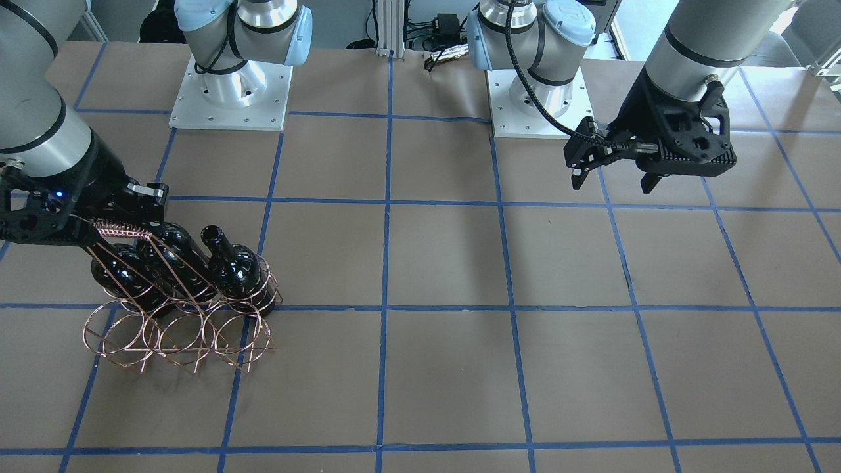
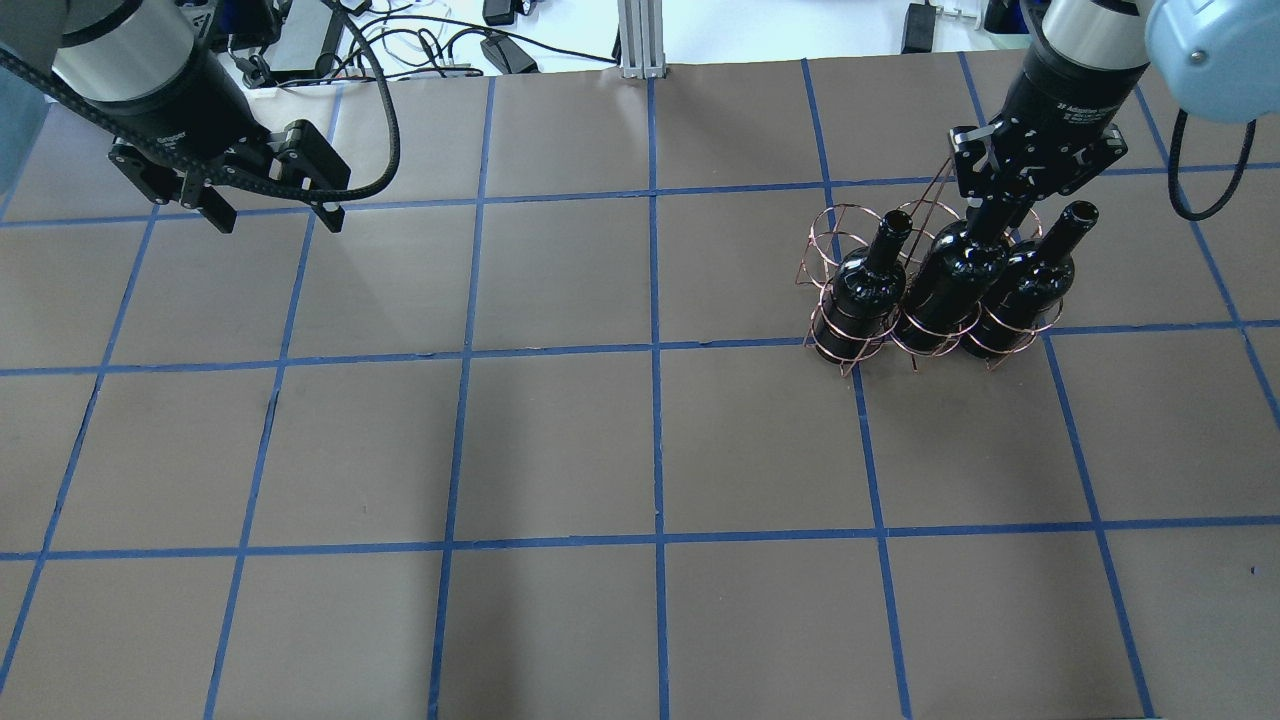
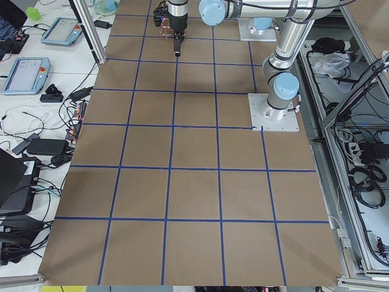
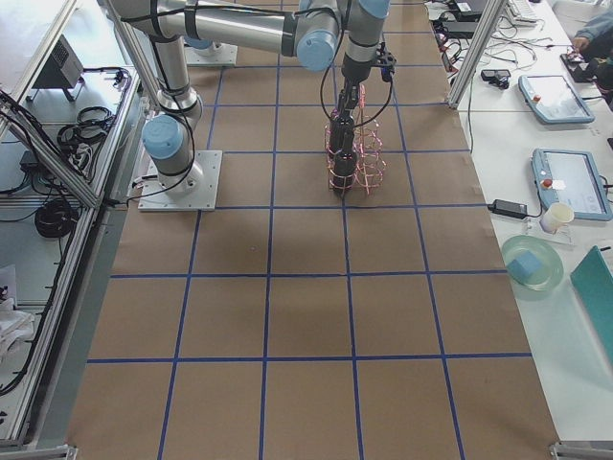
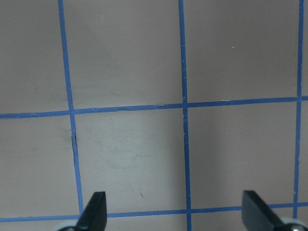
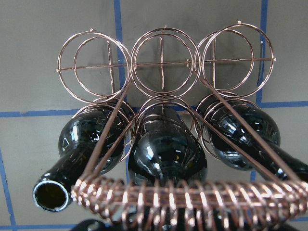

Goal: Place wine into wine basket
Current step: 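Lower the held bottle into the empty middle slot of the rack, then open the right gripper to release the bottle in the rack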

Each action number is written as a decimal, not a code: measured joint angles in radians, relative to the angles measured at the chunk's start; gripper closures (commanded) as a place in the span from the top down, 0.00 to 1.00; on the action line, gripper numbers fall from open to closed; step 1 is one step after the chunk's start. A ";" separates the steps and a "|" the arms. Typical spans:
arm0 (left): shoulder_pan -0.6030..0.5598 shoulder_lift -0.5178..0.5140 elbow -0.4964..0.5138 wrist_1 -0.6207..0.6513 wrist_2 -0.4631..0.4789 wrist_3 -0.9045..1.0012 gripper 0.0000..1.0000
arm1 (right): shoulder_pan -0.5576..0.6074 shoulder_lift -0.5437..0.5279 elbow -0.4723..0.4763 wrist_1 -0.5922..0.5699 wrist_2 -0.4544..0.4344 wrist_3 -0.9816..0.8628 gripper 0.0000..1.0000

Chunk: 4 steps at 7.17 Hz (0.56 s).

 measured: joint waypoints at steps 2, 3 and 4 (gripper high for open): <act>0.000 0.000 0.000 0.000 0.000 0.000 1.00 | 0.001 0.012 0.005 -0.043 -0.001 0.002 0.01; 0.001 0.000 0.000 0.001 0.000 0.000 1.00 | 0.001 0.018 0.008 -0.051 -0.002 0.001 0.01; 0.001 0.000 0.000 0.002 -0.001 0.000 1.00 | 0.001 0.025 0.014 -0.056 -0.002 0.002 0.01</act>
